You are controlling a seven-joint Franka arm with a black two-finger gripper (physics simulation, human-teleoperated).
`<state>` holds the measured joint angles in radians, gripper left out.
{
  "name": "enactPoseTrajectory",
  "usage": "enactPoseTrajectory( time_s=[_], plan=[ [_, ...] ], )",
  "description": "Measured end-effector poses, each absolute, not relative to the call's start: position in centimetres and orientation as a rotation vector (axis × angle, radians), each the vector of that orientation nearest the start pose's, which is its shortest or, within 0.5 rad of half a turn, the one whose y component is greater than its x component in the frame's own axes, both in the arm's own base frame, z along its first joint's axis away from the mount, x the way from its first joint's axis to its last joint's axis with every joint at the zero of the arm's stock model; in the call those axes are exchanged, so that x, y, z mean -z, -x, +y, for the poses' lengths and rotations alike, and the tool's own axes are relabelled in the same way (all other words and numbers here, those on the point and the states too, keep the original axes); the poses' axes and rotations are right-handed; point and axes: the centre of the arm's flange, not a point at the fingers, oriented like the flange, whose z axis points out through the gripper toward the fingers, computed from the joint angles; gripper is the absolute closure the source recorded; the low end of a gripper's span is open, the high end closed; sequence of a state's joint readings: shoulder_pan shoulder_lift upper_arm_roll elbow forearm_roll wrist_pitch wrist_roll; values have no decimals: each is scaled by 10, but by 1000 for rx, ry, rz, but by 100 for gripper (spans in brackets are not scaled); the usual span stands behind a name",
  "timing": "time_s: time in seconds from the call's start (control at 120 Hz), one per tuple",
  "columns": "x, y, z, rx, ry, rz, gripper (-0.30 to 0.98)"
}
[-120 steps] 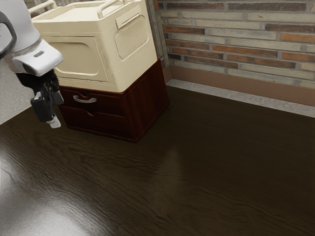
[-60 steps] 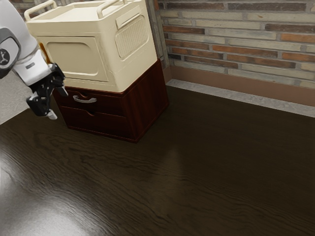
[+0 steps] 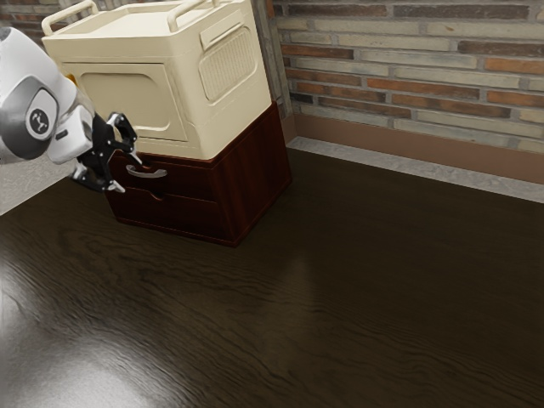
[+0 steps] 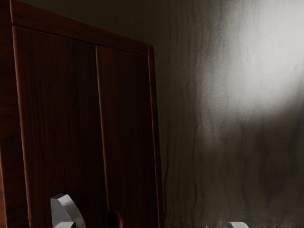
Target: Pull the drawer handle with one arm to open the drawer
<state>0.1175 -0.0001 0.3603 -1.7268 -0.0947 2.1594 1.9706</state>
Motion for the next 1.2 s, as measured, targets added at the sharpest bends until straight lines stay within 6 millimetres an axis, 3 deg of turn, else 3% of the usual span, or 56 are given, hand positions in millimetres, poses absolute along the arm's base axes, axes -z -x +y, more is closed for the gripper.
enactPoseTrajectory(
  time_s=[0.325,0.533,0.692,1.083,1.2],
  plan=[
    [-597,-540,304,385,1912,1863,36],
    [-581,-556,303,407,1835,1922,41],
    [-579,-555,318,404,1802,1928,43],
    [-566,-568,321,393,1722,1994,43],
    [-561,-565,331,393,1728,1991,44]
  ],
)
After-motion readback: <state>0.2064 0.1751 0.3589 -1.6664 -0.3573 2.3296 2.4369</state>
